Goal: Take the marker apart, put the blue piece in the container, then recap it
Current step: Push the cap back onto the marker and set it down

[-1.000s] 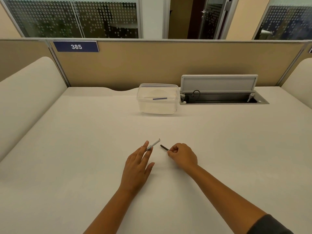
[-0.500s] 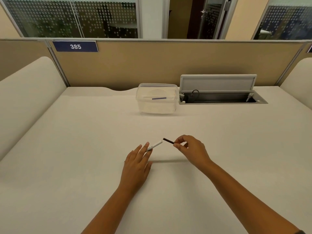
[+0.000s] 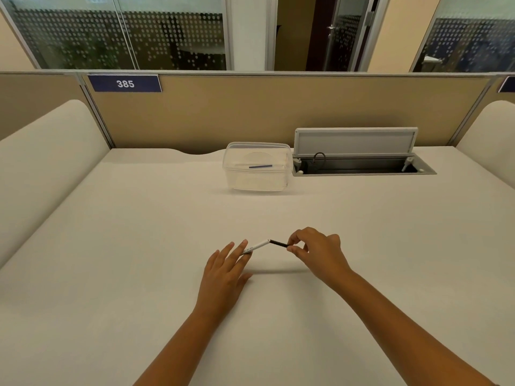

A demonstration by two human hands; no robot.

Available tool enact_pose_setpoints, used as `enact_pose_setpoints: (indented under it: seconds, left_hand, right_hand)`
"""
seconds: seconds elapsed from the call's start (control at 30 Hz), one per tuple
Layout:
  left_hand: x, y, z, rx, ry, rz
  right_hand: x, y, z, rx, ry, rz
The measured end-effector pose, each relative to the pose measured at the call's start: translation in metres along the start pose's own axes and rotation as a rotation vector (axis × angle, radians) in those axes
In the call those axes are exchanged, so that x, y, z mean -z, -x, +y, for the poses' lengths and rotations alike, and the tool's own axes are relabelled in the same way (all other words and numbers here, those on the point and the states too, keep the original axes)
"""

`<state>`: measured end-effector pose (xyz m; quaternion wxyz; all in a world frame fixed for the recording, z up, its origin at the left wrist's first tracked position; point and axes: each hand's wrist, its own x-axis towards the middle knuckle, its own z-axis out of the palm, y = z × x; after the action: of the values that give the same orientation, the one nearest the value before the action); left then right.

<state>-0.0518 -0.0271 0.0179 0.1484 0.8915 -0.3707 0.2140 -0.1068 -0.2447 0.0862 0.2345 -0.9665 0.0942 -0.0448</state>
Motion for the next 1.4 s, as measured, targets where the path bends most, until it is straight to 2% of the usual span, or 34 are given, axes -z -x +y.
enact_pose_setpoints:
  seconds: [0.3,0.53,0.7,0.87,1.07,1.33,1.4]
  left_hand:
    - [-0.004,0.001,-0.002,-0.033,-0.005,0.036]
    - [-0.003,0.001,-0.003,-0.052,-0.005,0.048]
    - [-0.004,0.002,-0.003,-0.089,0.091,0.068]
    - [-0.004,0.002,-0.002,-0.114,0.101,0.081]
    - [-0.003,0.002,-0.004,-0.104,0.086,0.093]
    - [-0.004,0.004,-0.003,-0.114,0.099,0.182]
    - [-0.003,0.006,-0.001,-0.127,0.127,0.16]
  right_hand:
    - [0.006,-0.006,-0.009,0.183,0.498,0.092]
    - [0.013,-0.003,-0.021,0.219,0.599,0.081]
    - [0.014,-0.001,-0.032,0.238,0.683,0.023]
    - [0.011,-0.004,-0.04,0.29,0.543,-0.01]
    - [0.008,-0.008,-0.037,0.189,0.265,0.053]
    - [-0.002,-0.002,-0.028,0.06,0.008,-0.031]
    - [-0.007,0.0,-0.027,0.018,-0.052,-0.068]
